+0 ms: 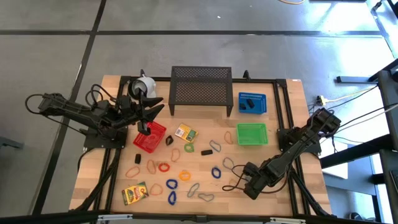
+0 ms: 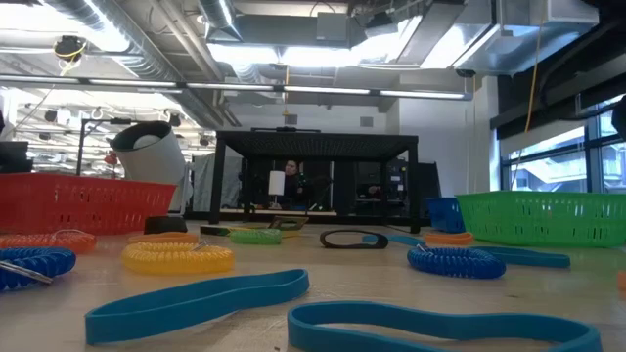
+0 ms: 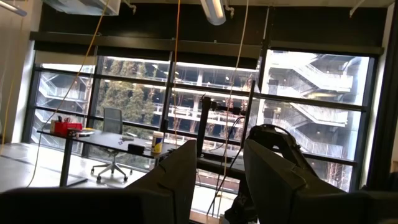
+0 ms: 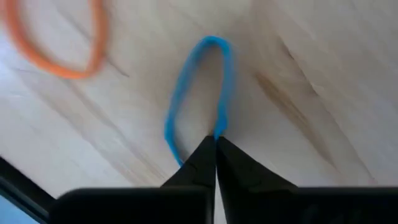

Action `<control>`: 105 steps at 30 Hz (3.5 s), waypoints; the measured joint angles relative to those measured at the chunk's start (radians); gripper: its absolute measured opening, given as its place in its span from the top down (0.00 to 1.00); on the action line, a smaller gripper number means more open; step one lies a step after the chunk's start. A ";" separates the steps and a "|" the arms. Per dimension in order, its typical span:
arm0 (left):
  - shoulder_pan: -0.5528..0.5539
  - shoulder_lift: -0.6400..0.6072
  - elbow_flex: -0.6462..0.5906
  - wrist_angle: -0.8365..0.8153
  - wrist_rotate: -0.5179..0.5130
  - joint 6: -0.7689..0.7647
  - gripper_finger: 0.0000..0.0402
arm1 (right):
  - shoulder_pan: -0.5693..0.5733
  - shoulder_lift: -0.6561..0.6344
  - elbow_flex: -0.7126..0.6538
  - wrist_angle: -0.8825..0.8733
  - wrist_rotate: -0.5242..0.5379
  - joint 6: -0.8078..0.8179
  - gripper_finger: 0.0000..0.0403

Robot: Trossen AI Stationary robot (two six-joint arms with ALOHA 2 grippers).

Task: Pick & Place Office Desk Supplies
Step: Put the blue rubber band into the blue bin, then put the orange rubber band into the blue bin

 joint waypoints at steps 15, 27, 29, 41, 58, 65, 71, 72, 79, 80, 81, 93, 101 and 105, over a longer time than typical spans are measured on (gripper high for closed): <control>0.000 0.000 0.000 0.008 0.000 0.000 0.68 | -0.026 -0.256 0.045 -0.037 0.614 -0.041 1.00; 0.008 0.000 0.000 0.008 -0.038 0.000 0.68 | -0.384 -0.470 0.045 -0.364 0.849 -0.008 1.00; 0.008 0.000 0.000 0.008 -0.048 0.016 0.68 | -0.477 -0.485 0.045 -0.442 0.798 -0.013 1.00; 0.008 0.000 0.000 0.008 -0.230 0.172 0.68 | -0.975 -0.467 0.045 -0.455 0.695 -0.358 1.00; 0.009 0.000 0.000 0.027 -0.247 0.302 0.68 | -1.173 -0.227 0.046 -0.367 0.590 -0.567 0.93; 0.009 -0.001 0.000 0.065 -0.248 0.368 0.68 | -1.179 -0.234 0.046 -0.361 0.568 -0.590 0.72; 0.009 0.000 0.000 0.065 -0.247 0.384 0.68 | -1.173 -0.267 0.046 -0.369 0.550 -0.583 0.53; 0.009 0.000 0.000 0.065 -0.247 0.384 0.68 | -1.170 -0.278 0.046 -0.370 0.550 -0.583 0.52; 0.009 0.000 0.000 0.065 -0.247 0.384 0.68 | -1.116 -0.423 0.046 -0.376 0.554 -0.521 0.50; 0.009 0.000 0.000 0.065 -0.247 0.384 0.68 | -1.101 -0.447 0.046 -0.376 0.551 -0.503 0.51; 0.009 0.000 0.000 0.066 -0.247 0.384 0.68 | -1.085 -0.470 0.046 -0.375 0.547 -0.484 0.51; 0.006 0.001 0.000 0.005 -0.254 0.181 0.68 | -0.676 -0.539 0.046 -0.315 0.569 -0.239 0.61; -0.029 0.023 0.000 -0.058 0.001 0.002 0.68 | -0.349 -0.481 0.046 -0.184 0.620 -0.164 0.64; -0.088 0.079 0.000 -0.054 0.016 -0.020 0.68 | -0.217 -0.424 0.046 -0.109 0.588 -0.168 0.64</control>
